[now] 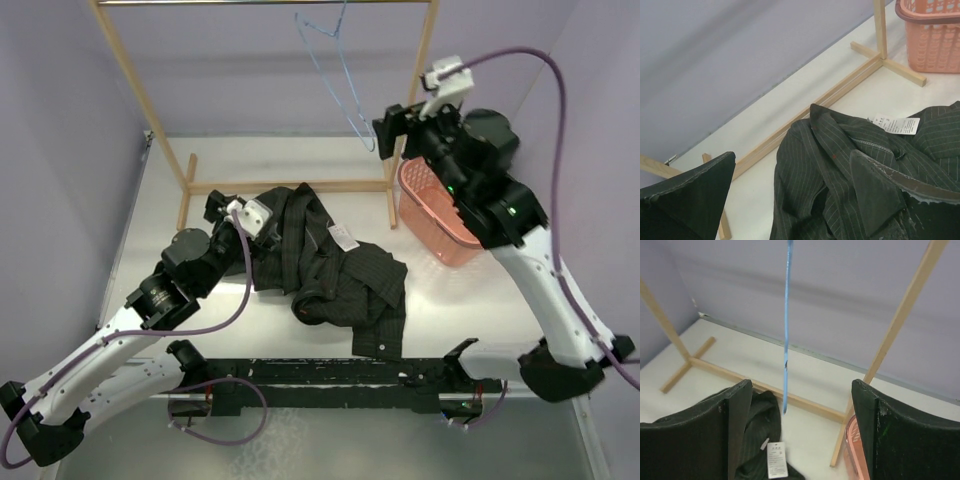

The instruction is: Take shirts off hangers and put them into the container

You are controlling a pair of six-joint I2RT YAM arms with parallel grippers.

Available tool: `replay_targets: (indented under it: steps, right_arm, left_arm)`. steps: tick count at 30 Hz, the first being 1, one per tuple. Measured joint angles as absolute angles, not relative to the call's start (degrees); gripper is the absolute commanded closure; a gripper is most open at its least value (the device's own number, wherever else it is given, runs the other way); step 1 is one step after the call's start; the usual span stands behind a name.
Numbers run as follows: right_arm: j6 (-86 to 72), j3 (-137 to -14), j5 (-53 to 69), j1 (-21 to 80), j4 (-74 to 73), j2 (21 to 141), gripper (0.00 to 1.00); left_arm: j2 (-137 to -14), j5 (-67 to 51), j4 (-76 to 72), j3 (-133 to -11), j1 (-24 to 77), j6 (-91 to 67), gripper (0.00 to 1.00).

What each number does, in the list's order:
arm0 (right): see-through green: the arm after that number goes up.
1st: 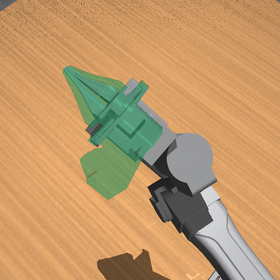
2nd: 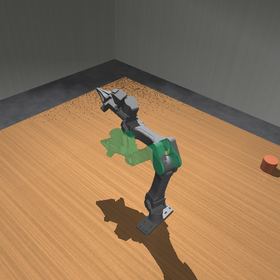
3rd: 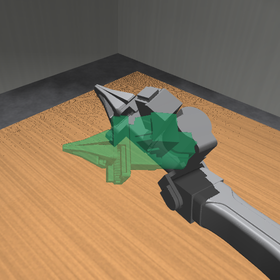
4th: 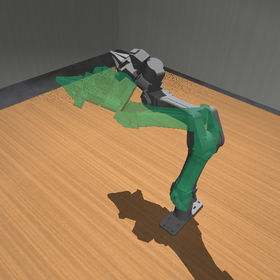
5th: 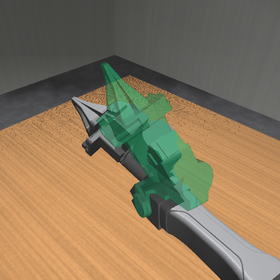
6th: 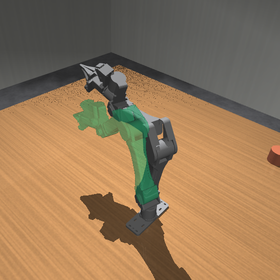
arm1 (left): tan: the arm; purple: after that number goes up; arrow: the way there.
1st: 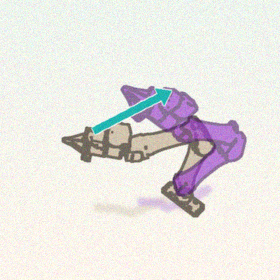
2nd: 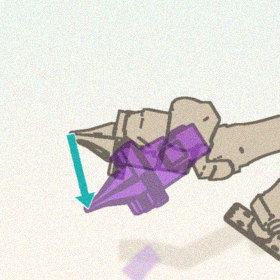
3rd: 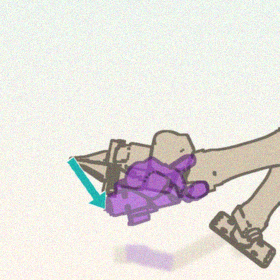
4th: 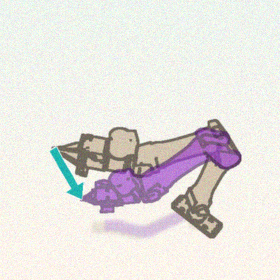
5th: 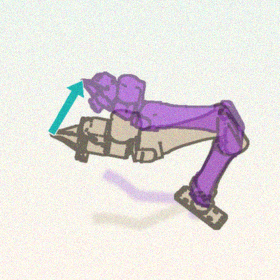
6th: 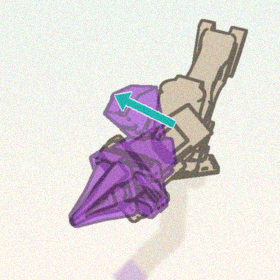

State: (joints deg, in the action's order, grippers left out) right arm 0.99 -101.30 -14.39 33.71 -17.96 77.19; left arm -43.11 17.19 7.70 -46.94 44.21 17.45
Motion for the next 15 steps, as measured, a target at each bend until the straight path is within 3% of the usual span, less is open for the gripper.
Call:
replay_targets:
  steps: [9, 15]
  right_arm:
    - [-10.33, -76.84, -4.67, 33.71, -20.05, 49.91, 0.35]
    - [-19.68, -55.42, 1.28, 33.71, -21.3, 44.38, 0.43]
  left_arm:
    - [-47.64, 21.91, 7.86, -47.2, 38.5, 9.91, 0.0]
    - [-57.58, 25.21, 13.17, -48.51, 33.15, -1.56, 0.0]
